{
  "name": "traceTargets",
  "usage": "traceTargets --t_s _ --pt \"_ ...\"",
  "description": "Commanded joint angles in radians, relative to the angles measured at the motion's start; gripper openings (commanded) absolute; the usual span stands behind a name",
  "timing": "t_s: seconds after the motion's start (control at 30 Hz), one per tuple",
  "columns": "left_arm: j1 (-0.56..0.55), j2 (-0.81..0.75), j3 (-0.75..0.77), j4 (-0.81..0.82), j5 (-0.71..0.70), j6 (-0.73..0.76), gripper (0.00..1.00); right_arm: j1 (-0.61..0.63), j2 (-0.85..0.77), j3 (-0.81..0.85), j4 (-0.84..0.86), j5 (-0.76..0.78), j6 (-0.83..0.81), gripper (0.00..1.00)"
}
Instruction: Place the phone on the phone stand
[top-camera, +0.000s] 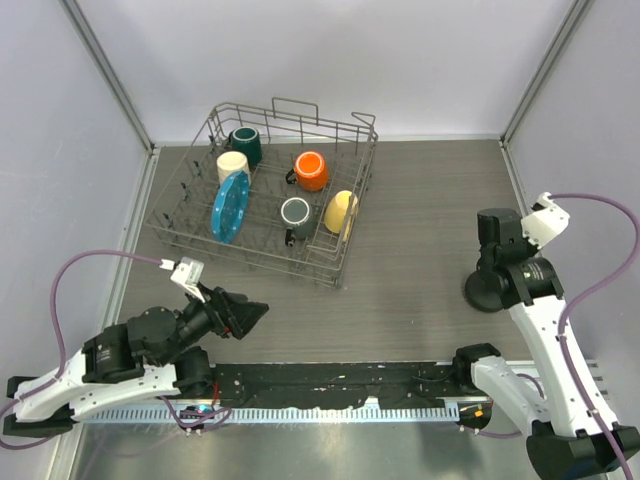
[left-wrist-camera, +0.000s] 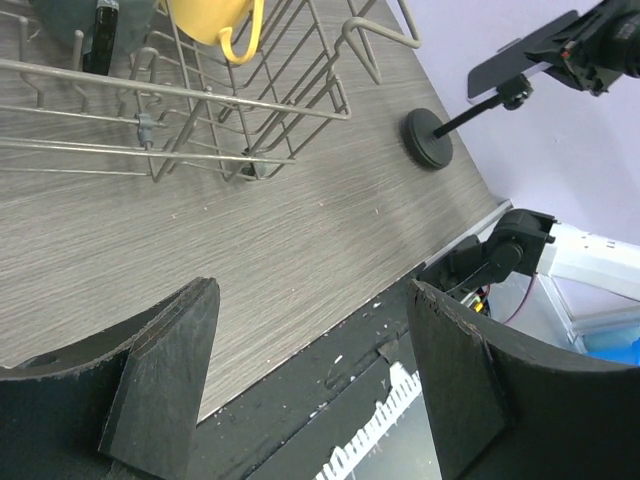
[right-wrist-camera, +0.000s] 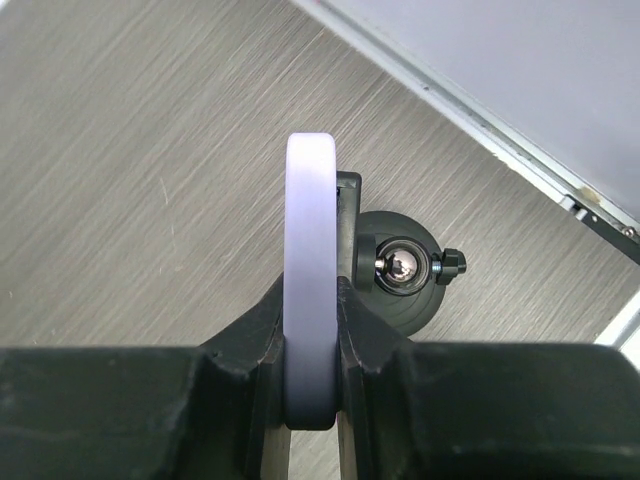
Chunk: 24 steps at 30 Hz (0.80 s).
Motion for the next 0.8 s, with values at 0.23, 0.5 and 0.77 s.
traceTargets --t_s 0.23,0.5,0.77 --pt "0.002 0.158 0.055 0.059 0.003 0.074 0.79 -0.008 -0.070 0.044 -0.041 0.353 0.240 0.00" --pt "0.002 0.204 0.058 0.092 0.029 0.085 0.79 -0.006 -0.087 0.046 -0.233 0.478 0.446 0.00" --pt "0.002 0.260 0.056 0.146 0.055 0.100 0.79 -0.006 -0.086 0.084 -0.491 0.612 0.660 0.01"
